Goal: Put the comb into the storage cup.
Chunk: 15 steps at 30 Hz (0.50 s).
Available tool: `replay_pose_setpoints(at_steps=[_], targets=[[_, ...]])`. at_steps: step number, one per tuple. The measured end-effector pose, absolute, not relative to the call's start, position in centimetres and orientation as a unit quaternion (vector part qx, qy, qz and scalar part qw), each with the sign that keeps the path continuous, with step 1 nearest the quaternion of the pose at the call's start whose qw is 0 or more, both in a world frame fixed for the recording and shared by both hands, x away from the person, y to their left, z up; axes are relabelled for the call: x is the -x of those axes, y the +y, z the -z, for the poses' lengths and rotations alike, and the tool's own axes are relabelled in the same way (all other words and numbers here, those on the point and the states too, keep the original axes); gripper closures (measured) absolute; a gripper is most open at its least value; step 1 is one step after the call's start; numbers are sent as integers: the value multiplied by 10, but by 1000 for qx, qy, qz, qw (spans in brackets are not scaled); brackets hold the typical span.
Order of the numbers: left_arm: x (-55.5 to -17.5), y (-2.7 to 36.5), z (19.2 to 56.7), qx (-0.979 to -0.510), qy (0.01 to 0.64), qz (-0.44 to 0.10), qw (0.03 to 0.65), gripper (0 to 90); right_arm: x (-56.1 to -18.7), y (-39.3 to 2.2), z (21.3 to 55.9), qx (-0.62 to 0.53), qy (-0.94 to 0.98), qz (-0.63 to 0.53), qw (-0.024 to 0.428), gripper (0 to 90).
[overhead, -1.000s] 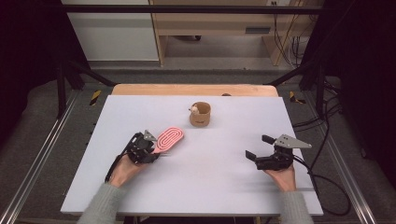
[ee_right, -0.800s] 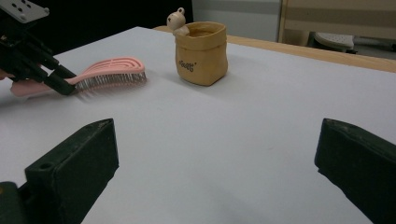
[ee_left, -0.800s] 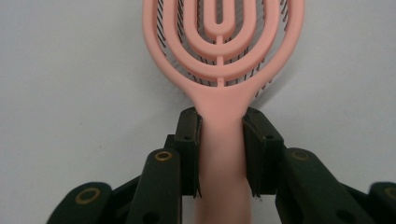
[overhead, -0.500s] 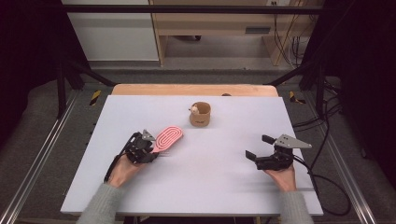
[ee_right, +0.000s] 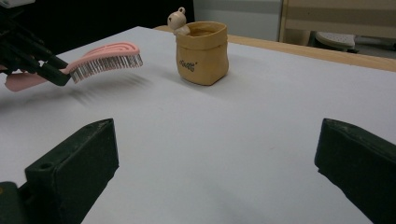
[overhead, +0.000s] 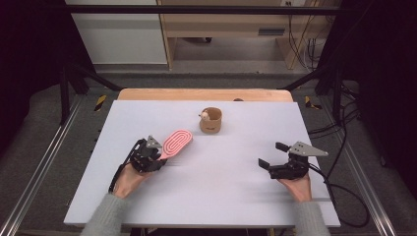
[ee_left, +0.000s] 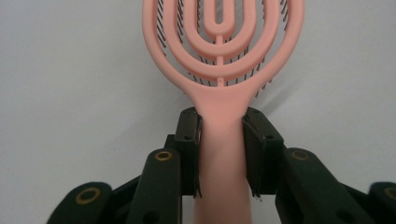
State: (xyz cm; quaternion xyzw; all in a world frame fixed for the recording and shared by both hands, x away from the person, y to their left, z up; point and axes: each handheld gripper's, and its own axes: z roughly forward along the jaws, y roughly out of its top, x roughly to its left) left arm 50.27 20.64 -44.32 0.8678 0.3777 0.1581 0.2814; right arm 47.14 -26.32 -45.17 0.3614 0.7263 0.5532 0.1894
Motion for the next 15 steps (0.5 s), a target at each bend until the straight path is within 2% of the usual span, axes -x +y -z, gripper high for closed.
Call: replay_pose_setpoints(at_steps=[15], targets=[[-493,210,434,-848,383,-182,318,690,-472,-263,452,-366,726,-553,182,4]])
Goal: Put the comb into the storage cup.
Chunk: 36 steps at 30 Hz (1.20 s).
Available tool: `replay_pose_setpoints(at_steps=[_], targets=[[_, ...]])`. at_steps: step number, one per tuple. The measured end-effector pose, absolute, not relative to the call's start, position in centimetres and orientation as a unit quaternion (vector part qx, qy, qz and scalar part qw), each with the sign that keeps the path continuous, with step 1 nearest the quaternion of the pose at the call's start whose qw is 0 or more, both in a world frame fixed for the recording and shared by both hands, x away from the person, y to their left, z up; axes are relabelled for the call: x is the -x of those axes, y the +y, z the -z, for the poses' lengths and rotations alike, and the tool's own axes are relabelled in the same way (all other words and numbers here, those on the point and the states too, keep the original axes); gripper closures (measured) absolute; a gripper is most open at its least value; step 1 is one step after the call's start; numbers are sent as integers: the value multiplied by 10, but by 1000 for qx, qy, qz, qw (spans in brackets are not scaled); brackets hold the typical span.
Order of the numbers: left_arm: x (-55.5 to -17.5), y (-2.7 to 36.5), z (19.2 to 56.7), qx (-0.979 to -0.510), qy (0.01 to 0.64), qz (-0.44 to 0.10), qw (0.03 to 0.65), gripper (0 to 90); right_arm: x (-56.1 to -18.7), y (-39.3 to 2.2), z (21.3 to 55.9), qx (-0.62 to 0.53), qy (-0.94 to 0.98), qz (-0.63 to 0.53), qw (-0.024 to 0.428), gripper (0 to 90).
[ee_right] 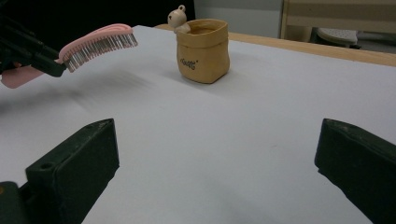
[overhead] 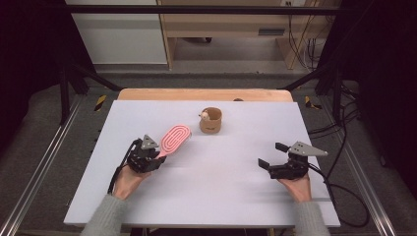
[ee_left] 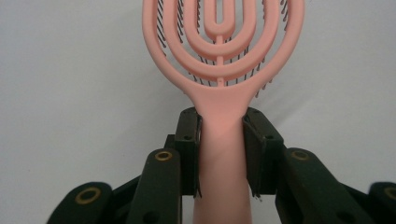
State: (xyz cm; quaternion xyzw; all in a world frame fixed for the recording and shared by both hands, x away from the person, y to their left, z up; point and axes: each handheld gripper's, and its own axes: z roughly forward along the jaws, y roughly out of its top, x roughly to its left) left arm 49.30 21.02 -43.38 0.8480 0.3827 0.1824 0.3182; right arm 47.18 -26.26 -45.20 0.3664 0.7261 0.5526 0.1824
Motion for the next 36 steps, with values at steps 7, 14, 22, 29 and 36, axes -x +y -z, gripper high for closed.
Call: replay_pose_setpoints(at_steps=[7,14,22,29,36], targets=[[-489,210,433,-839,389,-193,328,691,-472,-263,451,-368,725,-554,180,5],[-483,206,431,-832,391,-202,338,690,-472,-260,449,-366,725,-557,176,5],[-478,203,429,-822,393,-209,354,690,-470,-258,444,-359,723,-562,181,5],[-474,198,428,-820,390,-216,359,691,-470,-253,443,-358,727,-558,178,5],[-471,193,427,-818,389,-221,362,691,-471,-246,442,-355,730,-557,173,5]])
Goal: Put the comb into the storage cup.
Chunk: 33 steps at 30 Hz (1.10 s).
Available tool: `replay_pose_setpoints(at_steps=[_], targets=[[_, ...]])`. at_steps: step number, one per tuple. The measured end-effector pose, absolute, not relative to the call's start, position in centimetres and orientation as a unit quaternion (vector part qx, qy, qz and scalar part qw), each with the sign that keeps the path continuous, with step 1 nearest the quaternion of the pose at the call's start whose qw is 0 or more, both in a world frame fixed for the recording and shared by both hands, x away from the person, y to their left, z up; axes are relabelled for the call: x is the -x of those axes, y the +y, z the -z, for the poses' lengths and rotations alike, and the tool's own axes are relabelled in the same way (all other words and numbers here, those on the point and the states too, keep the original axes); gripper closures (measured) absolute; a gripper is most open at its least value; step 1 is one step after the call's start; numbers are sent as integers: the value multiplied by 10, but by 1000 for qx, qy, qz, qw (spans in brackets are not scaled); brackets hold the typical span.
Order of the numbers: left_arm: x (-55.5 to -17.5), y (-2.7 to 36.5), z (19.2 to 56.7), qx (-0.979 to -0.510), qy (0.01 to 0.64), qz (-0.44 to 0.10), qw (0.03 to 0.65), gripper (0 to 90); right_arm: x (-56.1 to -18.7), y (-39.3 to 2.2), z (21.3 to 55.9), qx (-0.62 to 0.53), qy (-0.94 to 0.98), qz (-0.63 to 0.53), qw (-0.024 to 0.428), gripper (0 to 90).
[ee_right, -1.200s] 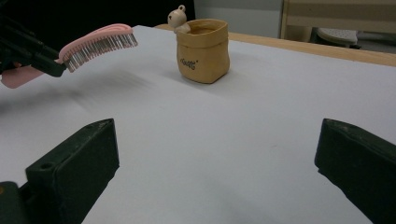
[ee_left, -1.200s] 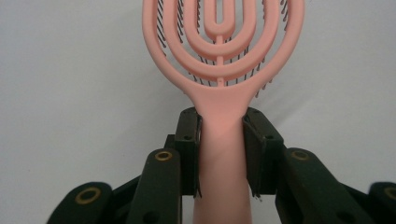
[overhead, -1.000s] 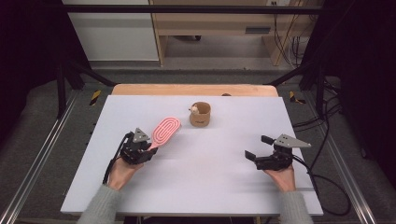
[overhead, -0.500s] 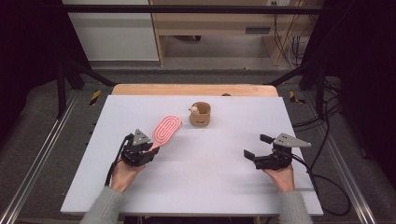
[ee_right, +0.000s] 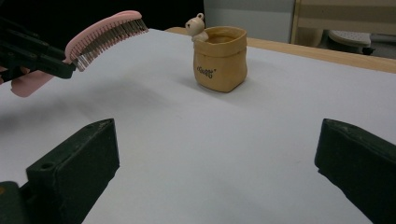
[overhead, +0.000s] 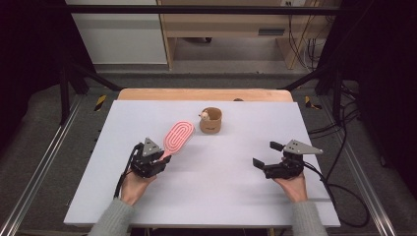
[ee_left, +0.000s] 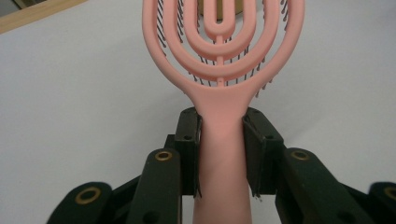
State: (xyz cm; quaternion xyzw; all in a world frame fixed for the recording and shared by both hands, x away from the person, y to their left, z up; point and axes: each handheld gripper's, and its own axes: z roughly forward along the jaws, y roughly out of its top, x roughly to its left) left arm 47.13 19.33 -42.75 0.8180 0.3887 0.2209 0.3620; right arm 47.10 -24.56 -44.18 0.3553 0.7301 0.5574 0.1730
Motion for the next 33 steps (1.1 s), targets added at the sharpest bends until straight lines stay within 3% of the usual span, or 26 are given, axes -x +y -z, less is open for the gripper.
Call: replay_pose_setpoints(at_steps=[33], targets=[[-460,179,422,-805,384,-240,384,691,-474,-214,433,-352,738,-552,164,6]])
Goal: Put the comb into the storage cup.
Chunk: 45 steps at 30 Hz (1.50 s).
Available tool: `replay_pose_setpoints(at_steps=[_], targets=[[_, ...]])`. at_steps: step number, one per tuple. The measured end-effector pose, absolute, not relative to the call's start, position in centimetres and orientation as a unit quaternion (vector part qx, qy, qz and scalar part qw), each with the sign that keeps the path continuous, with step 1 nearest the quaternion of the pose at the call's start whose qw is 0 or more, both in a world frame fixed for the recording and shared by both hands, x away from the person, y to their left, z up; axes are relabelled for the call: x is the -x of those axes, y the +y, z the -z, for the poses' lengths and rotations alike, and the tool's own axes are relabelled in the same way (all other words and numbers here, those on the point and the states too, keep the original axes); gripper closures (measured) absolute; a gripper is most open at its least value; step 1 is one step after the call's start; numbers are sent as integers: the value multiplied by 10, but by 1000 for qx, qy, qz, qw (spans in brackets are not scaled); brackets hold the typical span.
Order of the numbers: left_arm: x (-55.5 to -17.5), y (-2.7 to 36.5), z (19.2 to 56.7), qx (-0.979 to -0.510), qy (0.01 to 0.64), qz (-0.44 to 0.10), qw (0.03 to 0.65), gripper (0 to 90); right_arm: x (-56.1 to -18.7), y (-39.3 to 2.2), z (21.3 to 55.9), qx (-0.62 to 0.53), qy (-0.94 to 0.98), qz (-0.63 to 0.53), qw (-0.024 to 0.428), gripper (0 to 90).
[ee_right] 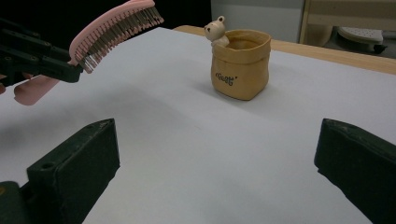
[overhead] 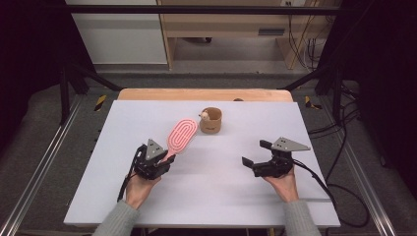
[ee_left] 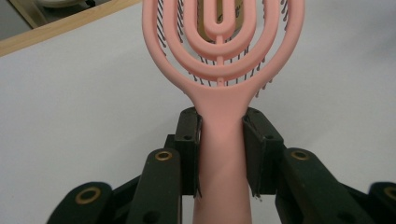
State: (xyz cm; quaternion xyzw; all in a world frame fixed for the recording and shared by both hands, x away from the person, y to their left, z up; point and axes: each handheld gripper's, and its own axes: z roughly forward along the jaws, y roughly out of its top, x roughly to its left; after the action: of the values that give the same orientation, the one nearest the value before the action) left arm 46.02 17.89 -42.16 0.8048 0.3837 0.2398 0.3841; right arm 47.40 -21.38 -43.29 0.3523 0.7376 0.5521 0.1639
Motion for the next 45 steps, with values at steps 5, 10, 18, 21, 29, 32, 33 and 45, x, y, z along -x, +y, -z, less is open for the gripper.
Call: replay_pose_setpoints(at_steps=[5,10,18,21,29,32,33,45], targets=[[-458,174,421,-806,378,-243,385,691,-475,-210,430,-348,742,-549,166,5],[-457,169,422,-807,376,-241,387,691,-476,-207,429,-348,744,-547,163,6],[-454,160,421,-808,371,-243,389,691,-477,-206,426,-349,738,-554,163,13],[-453,156,420,-808,367,-247,390,691,-477,-205,423,-346,738,-555,165,14],[-452,145,419,-806,366,-245,395,691,-478,-200,419,-346,741,-554,159,18],[-452,142,418,-804,366,-246,399,691,-478,-198,418,-346,740,-555,156,20],[-452,142,418,-803,367,-244,401,690,-479,-197,418,-346,740,-556,155,20],[-449,136,419,-791,376,-234,422,691,-481,-188,410,-344,739,-559,152,21]])
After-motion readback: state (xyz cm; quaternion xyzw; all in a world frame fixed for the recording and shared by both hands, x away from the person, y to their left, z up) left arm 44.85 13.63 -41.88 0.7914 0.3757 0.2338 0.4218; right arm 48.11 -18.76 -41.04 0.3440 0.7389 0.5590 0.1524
